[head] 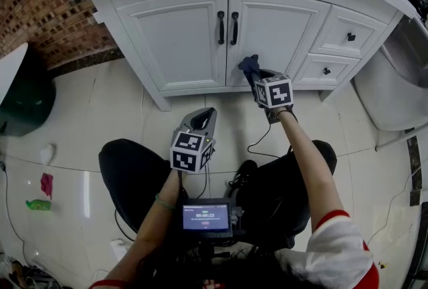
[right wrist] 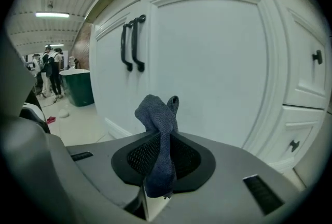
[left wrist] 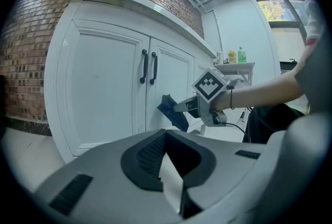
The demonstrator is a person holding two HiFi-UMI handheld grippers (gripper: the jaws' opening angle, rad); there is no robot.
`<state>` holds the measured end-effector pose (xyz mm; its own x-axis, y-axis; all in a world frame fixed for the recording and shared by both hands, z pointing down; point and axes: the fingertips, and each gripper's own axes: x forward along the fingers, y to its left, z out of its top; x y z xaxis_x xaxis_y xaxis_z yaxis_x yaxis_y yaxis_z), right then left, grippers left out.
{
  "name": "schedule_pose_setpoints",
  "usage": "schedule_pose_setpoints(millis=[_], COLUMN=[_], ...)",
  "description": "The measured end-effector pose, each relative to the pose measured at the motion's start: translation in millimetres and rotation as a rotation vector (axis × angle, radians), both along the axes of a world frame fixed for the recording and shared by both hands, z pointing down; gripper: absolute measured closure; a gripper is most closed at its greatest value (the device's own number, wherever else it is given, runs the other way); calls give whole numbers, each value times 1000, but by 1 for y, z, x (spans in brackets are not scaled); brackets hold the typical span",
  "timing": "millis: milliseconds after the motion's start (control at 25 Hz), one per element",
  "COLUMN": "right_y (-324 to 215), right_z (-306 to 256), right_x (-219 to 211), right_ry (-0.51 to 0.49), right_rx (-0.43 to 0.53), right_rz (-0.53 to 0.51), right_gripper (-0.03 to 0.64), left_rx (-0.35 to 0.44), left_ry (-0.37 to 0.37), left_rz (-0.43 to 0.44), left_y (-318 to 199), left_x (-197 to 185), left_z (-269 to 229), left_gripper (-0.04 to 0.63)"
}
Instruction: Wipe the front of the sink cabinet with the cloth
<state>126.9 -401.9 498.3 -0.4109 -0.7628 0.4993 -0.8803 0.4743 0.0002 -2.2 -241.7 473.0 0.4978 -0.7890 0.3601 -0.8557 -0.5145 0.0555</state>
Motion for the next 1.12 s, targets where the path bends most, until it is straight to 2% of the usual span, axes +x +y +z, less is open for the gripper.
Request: schedule_pose_setpoints(millis=[200,440,600,840,1120], right_y=[-3,-12,-15,-18,-11], right_z=[17,28,33,35,34], right_x=[-51,-47,-17,55,137], right_ry=[10,39,72,117,98], right_rx=[-29,-50,-59,-66,-73], right_rz=[-63,-38,-2,91,231], right_gripper=[552,552,552,552,552], left_rx=[-9,-16,-18,-18,3], left_ry=[10,22,26,25,6], left_rz=[-27,-45,-43,-20,44], left_y=[0,-2,-4,-6,-16], left_x=[-20,-31,-31,-15,20], left_z=[4,8,10,13,5], left_gripper=[575,575,575,575,575])
